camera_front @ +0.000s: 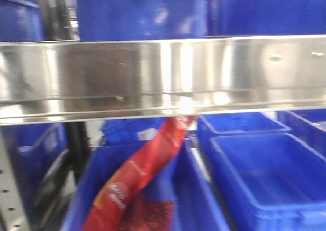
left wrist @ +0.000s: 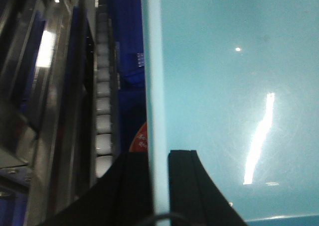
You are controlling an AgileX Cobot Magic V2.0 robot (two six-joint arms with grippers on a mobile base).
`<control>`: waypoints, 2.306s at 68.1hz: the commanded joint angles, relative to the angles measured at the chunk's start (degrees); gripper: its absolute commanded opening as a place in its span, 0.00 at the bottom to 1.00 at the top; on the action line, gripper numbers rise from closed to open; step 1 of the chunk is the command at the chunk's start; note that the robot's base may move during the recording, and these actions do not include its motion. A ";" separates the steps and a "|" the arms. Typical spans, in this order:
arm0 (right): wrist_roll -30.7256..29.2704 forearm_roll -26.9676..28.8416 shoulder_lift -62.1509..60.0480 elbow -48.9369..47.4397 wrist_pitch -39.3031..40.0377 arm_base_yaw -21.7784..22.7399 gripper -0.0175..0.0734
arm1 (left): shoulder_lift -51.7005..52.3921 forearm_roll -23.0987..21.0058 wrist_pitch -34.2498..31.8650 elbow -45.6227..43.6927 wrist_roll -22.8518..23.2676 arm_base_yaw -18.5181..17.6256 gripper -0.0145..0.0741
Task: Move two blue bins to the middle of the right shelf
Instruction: 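Drive the base to the next shelf and stop facing it, then lower the held cyan bin onto the upper shelf rollers with both grippers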
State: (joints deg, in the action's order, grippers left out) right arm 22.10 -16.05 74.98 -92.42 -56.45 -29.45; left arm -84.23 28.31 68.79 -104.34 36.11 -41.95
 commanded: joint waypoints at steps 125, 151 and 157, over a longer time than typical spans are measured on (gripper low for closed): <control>6.19 -1.29 0.72 -1.14 2.81 0.06 0.01 | -0.64 2.58 -1.45 -1.00 0.20 1.07 0.04; 10.11 -1.29 11.14 -0.69 4.75 0.06 0.01 | -9.53 -10.12 -4.14 -0.91 -6.12 10.21 0.04; 10.36 -1.29 13.44 -0.69 4.65 0.06 0.01 | -10.89 -10.12 -4.06 -0.91 -6.12 10.35 0.04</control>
State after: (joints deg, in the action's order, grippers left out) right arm 31.61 -16.34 87.45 -92.39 -56.68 -29.45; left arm -94.72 17.81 68.42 -104.34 29.98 -32.01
